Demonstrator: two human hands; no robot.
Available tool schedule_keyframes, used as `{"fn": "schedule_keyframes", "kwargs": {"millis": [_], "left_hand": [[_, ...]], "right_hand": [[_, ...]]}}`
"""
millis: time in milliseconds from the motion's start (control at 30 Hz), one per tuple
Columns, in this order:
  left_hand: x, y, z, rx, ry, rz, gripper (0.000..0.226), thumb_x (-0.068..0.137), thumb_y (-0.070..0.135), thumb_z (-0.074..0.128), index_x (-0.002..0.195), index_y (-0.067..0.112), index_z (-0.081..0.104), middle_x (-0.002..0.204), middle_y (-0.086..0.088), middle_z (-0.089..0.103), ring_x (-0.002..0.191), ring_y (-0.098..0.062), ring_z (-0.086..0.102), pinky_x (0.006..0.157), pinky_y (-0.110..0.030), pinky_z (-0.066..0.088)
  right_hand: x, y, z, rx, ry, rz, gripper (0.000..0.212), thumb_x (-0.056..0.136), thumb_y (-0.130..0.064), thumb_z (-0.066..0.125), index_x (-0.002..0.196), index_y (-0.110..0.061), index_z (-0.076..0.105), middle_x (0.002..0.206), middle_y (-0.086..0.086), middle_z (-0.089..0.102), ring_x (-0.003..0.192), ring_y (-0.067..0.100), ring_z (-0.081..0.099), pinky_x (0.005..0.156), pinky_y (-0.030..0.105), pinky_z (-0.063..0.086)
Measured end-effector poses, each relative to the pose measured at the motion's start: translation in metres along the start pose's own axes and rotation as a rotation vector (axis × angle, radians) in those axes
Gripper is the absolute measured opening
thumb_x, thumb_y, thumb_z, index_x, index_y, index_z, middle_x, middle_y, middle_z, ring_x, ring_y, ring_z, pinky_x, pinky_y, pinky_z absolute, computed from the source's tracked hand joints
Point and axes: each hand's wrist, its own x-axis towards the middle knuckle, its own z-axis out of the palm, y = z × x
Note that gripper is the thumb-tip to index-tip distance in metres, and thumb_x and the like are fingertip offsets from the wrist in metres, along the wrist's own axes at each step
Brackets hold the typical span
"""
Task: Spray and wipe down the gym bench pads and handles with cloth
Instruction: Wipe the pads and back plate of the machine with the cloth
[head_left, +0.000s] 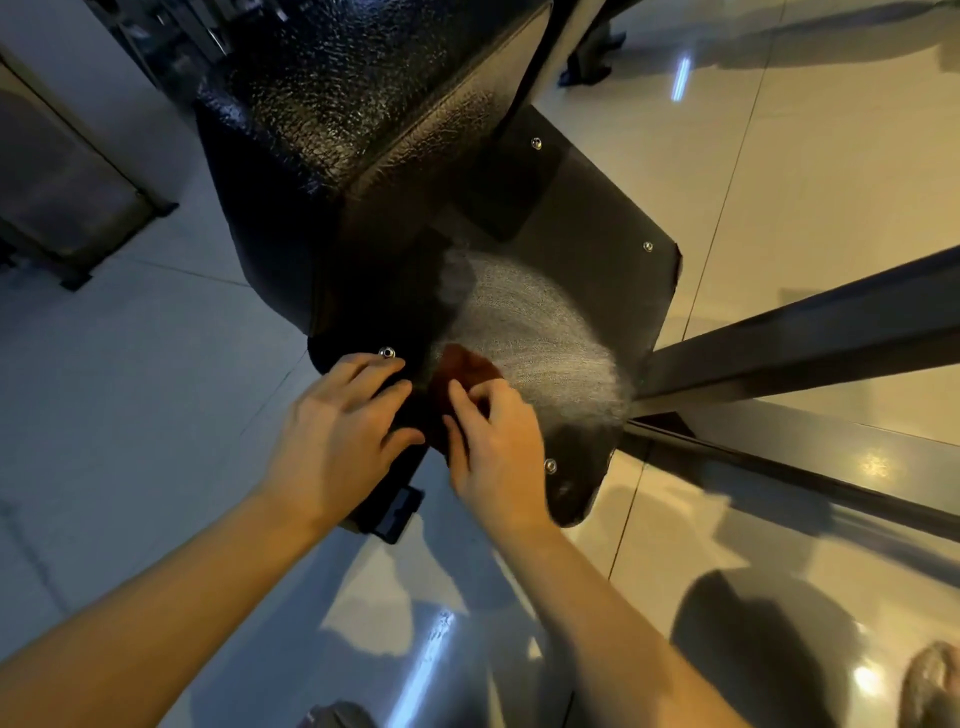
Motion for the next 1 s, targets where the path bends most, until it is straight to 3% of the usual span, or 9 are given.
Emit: {"fn": "schedule_keyframes", "kwargs": {"millis": [67,233,300,400,600,667,767,833,1000], "left_hand": [[-0.001,-0.001,0.002,0.008,-0.009,0.002,0.052,0.081,0.036,0.082,0.121,0.004,0.073,0.130,-0.013,0.067,0.127,-0.030,0.057,0.096,-0.050,0.057],[-0.002,-0.001,0.002,-0.032,-0.001,0.005,0.049,0.084,0.036,0.080,0.120,0.005,0.073,0.132,-0.012,0.066,0.129,-0.030,0.057,0.094,-0.051,0.058],[-0.003,-0.001,0.003,-0.044,0.012,0.028,0.046,0.084,0.034,0.080,0.117,0.004,0.074,0.131,-0.013,0.066,0.129,-0.030,0.057,0.094,-0.049,0.058],[-0.006,0.000,0.002,-0.059,0.002,0.007,0.044,0.084,0.034,0.079,0.115,0.003,0.074,0.134,-0.015,0.063,0.127,-0.032,0.058,0.092,-0.049,0.060],[-0.004,0.001,-0.005,-0.099,0.036,0.033,0.026,0.083,0.028,0.074,0.094,0.004,0.067,0.117,-0.014,0.058,0.099,-0.029,0.063,0.069,-0.044,0.063],[-0.003,0.000,-0.004,-0.110,0.050,0.028,0.030,0.081,0.029,0.080,0.091,0.004,0.067,0.109,-0.011,0.058,0.096,-0.027,0.061,0.067,-0.040,0.061],[-0.004,0.001,-0.004,-0.073,0.059,0.042,0.032,0.082,0.035,0.077,0.087,0.004,0.068,0.102,-0.012,0.062,0.099,-0.028,0.061,0.069,-0.040,0.060],[-0.005,0.001,-0.003,-0.084,0.052,0.046,0.033,0.084,0.038,0.072,0.086,0.005,0.068,0.102,-0.011,0.062,0.100,-0.027,0.060,0.069,-0.039,0.061],[-0.004,-0.002,-0.002,-0.113,0.025,0.018,0.032,0.083,0.035,0.077,0.085,0.006,0.066,0.104,-0.010,0.061,0.099,-0.025,0.061,0.069,-0.041,0.061]], "right_hand": [[0.002,0.043,-0.006,-0.089,-0.004,-0.030,0.031,0.097,-0.019,0.061,0.124,-0.007,0.068,0.107,0.014,0.059,0.093,0.028,0.056,0.078,0.038,0.044],[0.028,0.121,-0.029,-0.213,0.066,0.552,0.033,0.097,-0.025,0.057,0.122,-0.008,0.072,0.110,0.014,0.056,0.099,0.038,0.059,0.084,0.046,0.050],[0.046,0.095,-0.022,-0.194,0.028,0.445,0.031,0.097,-0.022,0.061,0.123,-0.008,0.071,0.116,0.012,0.056,0.105,0.034,0.058,0.090,0.042,0.050],[0.052,0.026,-0.008,-0.075,-0.018,0.060,0.027,0.093,-0.014,0.065,0.119,-0.010,0.070,0.111,0.009,0.058,0.098,0.028,0.057,0.083,0.033,0.048],[0.008,0.004,-0.012,-0.036,-0.189,-0.348,0.041,0.090,-0.021,0.060,0.128,-0.005,0.064,0.110,0.012,0.057,0.091,0.030,0.053,0.074,0.042,0.044],[0.034,0.020,-0.006,-0.064,-0.154,-0.334,0.038,0.089,-0.019,0.057,0.124,-0.008,0.067,0.107,0.013,0.058,0.090,0.032,0.054,0.073,0.042,0.044],[0.102,0.042,0.004,-0.090,0.015,-0.039,0.031,0.091,-0.016,0.062,0.119,-0.012,0.073,0.109,0.013,0.060,0.093,0.036,0.057,0.076,0.046,0.048],[0.137,0.051,0.003,-0.105,-0.007,0.067,0.031,0.094,-0.017,0.063,0.123,-0.015,0.073,0.113,0.009,0.060,0.099,0.034,0.057,0.081,0.047,0.049],[0.076,0.025,-0.001,-0.013,-0.014,-0.056,0.033,0.086,-0.011,0.061,0.117,-0.010,0.072,0.108,0.014,0.059,0.092,0.035,0.054,0.076,0.047,0.049]]}}
